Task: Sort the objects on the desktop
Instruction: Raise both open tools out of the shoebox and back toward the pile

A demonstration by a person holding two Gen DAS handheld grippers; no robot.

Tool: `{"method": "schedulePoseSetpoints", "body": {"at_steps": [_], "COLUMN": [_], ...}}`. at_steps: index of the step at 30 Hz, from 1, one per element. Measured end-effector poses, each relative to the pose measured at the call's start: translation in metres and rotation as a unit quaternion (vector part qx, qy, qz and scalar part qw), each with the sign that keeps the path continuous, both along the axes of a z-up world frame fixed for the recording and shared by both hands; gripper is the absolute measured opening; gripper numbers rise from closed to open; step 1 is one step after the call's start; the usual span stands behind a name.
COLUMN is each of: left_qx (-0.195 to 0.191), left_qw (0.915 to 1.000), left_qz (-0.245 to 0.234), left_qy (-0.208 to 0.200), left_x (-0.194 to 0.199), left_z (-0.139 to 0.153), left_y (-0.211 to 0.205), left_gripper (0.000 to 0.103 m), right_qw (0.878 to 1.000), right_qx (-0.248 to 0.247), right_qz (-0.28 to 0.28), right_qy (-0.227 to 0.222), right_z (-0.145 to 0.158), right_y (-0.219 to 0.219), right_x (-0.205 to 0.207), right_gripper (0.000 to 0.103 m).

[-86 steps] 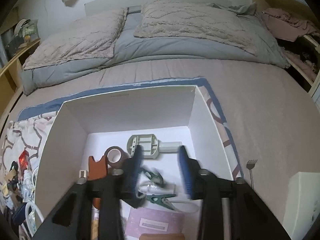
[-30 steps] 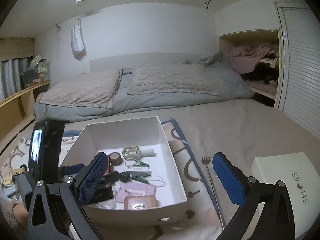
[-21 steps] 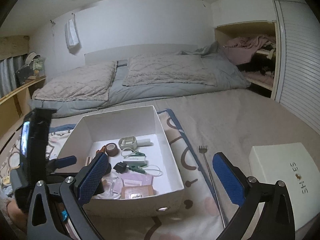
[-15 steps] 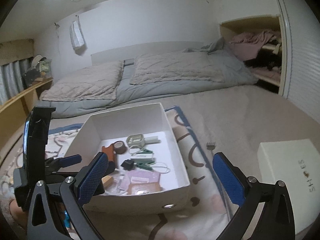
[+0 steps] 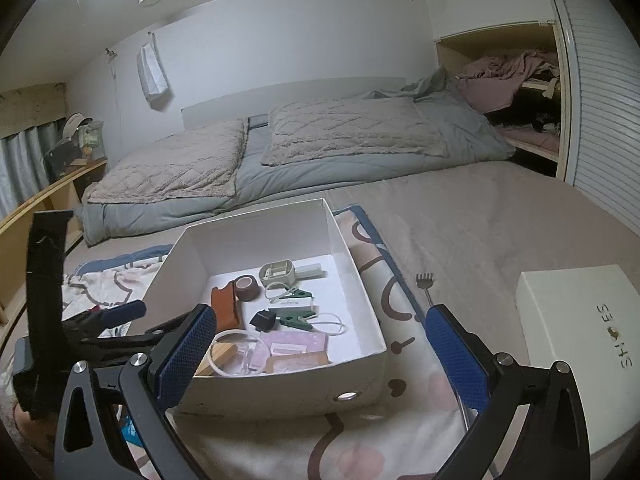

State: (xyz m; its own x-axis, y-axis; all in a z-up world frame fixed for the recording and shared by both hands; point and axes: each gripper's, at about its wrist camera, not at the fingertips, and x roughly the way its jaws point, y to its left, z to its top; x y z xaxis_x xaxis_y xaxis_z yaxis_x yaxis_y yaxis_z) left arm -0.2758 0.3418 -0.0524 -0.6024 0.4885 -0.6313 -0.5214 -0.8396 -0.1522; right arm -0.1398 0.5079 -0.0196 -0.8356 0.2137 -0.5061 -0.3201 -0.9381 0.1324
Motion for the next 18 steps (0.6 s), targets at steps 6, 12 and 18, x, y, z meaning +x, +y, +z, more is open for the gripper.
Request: {"method": "schedulePoseSetpoints", "body": {"at_steps": [6, 12, 18], "left_qx": [0.003, 0.009, 0.015], "left_qw": [0.9998, 0.9991, 0.9984], "left_qz": [-0.004, -0.001, 0.000], "left_qy": [0.019, 0.040, 0.055], "left_x": [0.013, 0.028, 0.044], "left_z": [0.014, 0.032, 0.048], "left_y": [-0.014, -0.036, -0.057], "left_gripper": [0.101, 0.101, 0.101], "right_qw": [1.000, 1.000, 1.000], "right_qx": [0.017, 0.009, 0.016], "right_qz": [-0.008, -0.023, -0.018], "right_qy": [0.002, 0.007, 0.013], "right_z": [0.005, 0.011, 0.019], "right_y": [-0.008, -0.014, -0.028], "right_x": [0.007, 0.015, 0.025], "right_gripper": [0.103, 0.103, 0.103]}}
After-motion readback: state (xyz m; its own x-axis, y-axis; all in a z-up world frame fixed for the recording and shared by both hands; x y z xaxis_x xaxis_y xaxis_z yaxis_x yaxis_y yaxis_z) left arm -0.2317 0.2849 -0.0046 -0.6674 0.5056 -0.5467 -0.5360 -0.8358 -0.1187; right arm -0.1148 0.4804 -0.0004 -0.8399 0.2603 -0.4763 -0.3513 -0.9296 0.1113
